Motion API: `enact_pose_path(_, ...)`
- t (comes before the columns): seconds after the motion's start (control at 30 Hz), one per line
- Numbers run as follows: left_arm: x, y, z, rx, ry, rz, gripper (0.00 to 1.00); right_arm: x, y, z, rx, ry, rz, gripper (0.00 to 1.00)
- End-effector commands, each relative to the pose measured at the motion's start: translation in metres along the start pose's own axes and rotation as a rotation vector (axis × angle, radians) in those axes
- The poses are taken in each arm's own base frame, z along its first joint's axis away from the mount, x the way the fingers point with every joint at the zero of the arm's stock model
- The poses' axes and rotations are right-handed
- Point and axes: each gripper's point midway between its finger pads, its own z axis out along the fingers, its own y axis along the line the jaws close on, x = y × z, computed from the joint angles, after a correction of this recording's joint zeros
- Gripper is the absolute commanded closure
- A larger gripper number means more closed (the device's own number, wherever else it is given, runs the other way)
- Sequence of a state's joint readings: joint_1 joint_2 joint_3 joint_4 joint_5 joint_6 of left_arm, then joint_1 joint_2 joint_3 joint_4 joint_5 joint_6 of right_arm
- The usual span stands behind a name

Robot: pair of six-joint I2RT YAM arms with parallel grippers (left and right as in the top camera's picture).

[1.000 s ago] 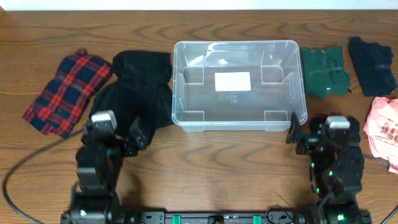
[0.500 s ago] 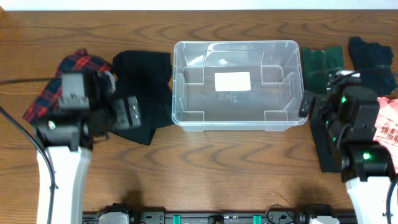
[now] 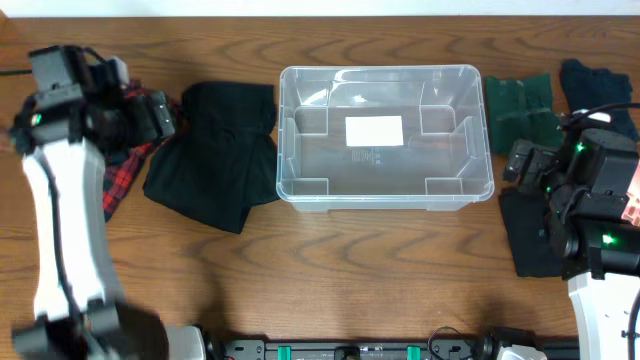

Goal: Pack container
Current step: 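Reach the left gripper to the black garment and grasp it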

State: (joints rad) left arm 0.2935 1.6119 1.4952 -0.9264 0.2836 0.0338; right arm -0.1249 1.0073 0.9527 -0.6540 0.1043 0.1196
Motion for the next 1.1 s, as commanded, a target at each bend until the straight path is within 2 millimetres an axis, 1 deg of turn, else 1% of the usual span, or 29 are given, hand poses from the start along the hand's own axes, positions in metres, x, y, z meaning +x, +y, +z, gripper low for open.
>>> enact_pose_path(0.0,0.002,0.0,0.039,0.102,0.081,0.088,0.02,-0.005,-0.001,-0.004,0.0,-0.007,0.02,0.01)
enact_pose_path(0.17,0.008,0.012,0.087,0.129,0.174,0.119,0.02,-0.002,-0.001,-0.003,0.002,0.006,0.019,0.01)
enact_pose_path(0.27,0.016,0.017,0.11,0.136,0.218,0.117,0.02,-0.001,-0.001,0.0,0.003,0.015,0.018,0.01)
enact_pose_path(0.47,0.038,0.024,0.144,0.155,0.313,0.095,0.02,0.004,0.0,0.007,0.003,0.043,0.015,0.01)
enact_pose_path(0.57,0.048,0.027,0.157,0.16,0.357,0.08,0.02,0.006,0.0,0.011,0.004,0.057,0.014,0.01)
enact_pose_path(0.7,0.058,0.029,0.167,0.161,0.394,0.069,0.02,0.006,0.0,0.012,0.005,0.06,0.013,0.01)
enact_pose_path(0.87,0.06,0.029,0.169,0.159,0.405,0.047,0.01,0.006,0.0,0.012,0.005,0.06,0.013,0.01)
enact_pose_path(0.97,0.063,0.028,0.168,0.16,0.419,0.043,0.14,0.006,0.0,0.012,0.005,0.06,0.013,0.01)
enact_pose_path(1.07,0.065,0.028,0.167,0.16,0.428,0.04,0.2,0.006,0.0,0.012,0.005,0.06,0.013,0.01)
